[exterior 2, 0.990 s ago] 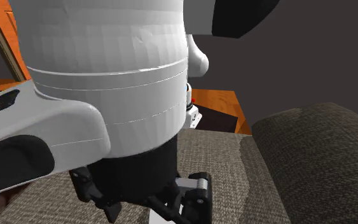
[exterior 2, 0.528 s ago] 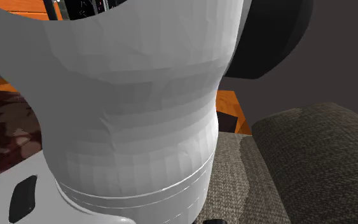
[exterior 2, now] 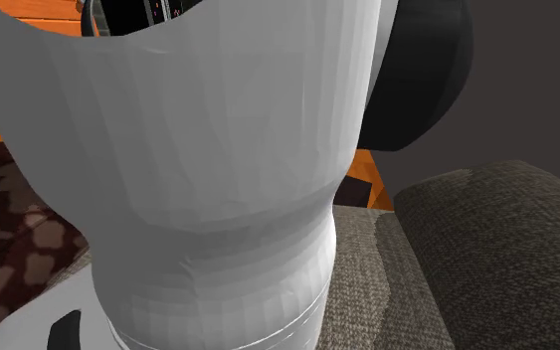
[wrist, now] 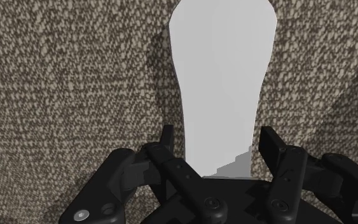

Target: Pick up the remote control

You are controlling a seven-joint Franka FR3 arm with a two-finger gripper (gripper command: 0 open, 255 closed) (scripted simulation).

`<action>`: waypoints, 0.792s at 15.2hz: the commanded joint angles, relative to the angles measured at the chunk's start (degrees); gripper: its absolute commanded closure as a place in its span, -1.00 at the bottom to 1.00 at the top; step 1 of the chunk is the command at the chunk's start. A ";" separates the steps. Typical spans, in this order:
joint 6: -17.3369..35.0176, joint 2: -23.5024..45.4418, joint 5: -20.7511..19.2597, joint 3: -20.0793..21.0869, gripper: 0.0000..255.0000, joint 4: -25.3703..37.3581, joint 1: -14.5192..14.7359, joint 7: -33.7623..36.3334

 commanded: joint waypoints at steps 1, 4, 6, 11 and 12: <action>0.03 0.05 0.01 -0.01 1.00 -0.05 -0.01 0.02; 0.01 0.07 0.01 -0.02 1.00 -0.01 0.00 0.01; 0.01 0.04 0.01 0.01 1.00 -0.05 0.04 0.08; -3.27 -1.17 0.63 0.30 1.00 2.12 -0.03 -0.38; -3.95 -1.38 0.74 0.35 1.00 2.60 -0.03 -0.46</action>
